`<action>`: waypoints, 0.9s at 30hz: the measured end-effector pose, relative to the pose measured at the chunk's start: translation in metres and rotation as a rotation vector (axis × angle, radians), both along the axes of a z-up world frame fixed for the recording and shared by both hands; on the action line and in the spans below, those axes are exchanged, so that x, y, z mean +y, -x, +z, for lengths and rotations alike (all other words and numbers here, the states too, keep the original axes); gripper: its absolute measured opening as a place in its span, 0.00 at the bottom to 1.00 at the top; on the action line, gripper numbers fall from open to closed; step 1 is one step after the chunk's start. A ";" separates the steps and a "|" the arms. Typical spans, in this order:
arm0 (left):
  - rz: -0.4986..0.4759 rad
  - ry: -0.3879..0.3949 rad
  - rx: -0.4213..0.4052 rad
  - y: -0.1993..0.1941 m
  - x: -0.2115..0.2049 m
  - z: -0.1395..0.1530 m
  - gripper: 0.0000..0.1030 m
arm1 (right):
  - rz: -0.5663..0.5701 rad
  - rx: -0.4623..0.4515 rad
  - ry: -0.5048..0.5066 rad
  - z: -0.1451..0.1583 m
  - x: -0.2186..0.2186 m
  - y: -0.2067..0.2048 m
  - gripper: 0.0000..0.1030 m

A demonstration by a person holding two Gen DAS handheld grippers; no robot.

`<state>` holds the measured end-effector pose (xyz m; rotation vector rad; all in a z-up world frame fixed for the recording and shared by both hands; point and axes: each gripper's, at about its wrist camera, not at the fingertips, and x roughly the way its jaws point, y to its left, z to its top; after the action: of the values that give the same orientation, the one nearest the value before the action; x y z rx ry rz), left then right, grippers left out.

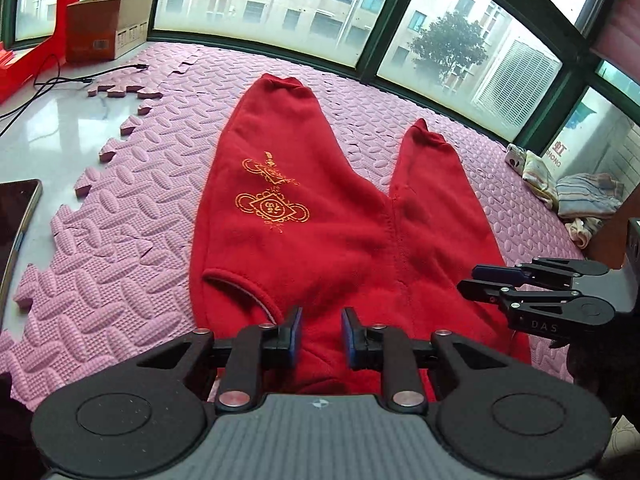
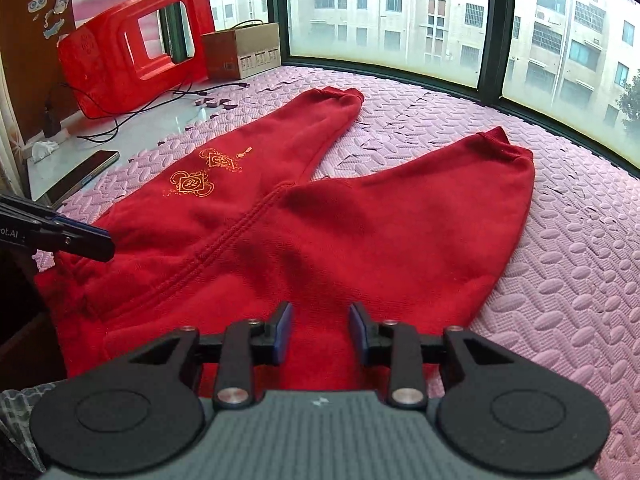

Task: Fold clothes

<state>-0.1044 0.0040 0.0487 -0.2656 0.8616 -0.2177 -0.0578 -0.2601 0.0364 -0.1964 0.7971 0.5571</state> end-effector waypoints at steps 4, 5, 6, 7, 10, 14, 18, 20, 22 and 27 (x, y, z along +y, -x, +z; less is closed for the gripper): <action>0.060 0.004 -0.022 0.014 0.015 0.008 0.24 | 0.003 -0.004 -0.004 0.008 0.004 0.000 0.34; 0.077 0.002 -0.023 0.017 0.018 0.009 0.25 | 0.004 -0.004 -0.004 0.009 0.004 0.000 0.35; 0.101 -0.004 -0.013 0.019 0.021 0.009 0.30 | 0.010 -0.003 -0.001 0.009 0.006 0.000 0.35; 0.124 -0.010 -0.004 0.022 0.024 0.009 0.36 | 0.017 -0.002 0.002 0.010 0.009 0.000 0.35; 0.155 0.021 0.036 0.026 0.032 0.004 0.50 | 0.030 -0.006 0.007 0.011 0.015 0.000 0.35; 0.172 0.089 0.094 0.026 0.038 -0.006 0.51 | 0.049 -0.016 0.011 0.017 0.023 -0.002 0.35; 0.193 0.175 0.134 0.025 0.046 -0.013 0.51 | 0.068 -0.032 0.017 0.023 0.029 -0.006 0.36; 0.197 0.214 0.142 0.024 0.049 -0.015 0.49 | 0.073 -0.034 0.014 0.027 0.033 -0.009 0.36; 0.191 0.246 0.146 0.023 0.051 -0.017 0.43 | 0.074 -0.033 0.007 0.030 0.036 -0.014 0.36; 0.173 0.288 0.141 0.019 0.052 -0.018 0.20 | 0.061 -0.005 -0.008 0.036 0.045 -0.033 0.36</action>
<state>-0.1232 0.0562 0.0312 -0.6276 0.9408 -0.1627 -0.0253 -0.2152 0.0719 -0.2156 0.7863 0.6168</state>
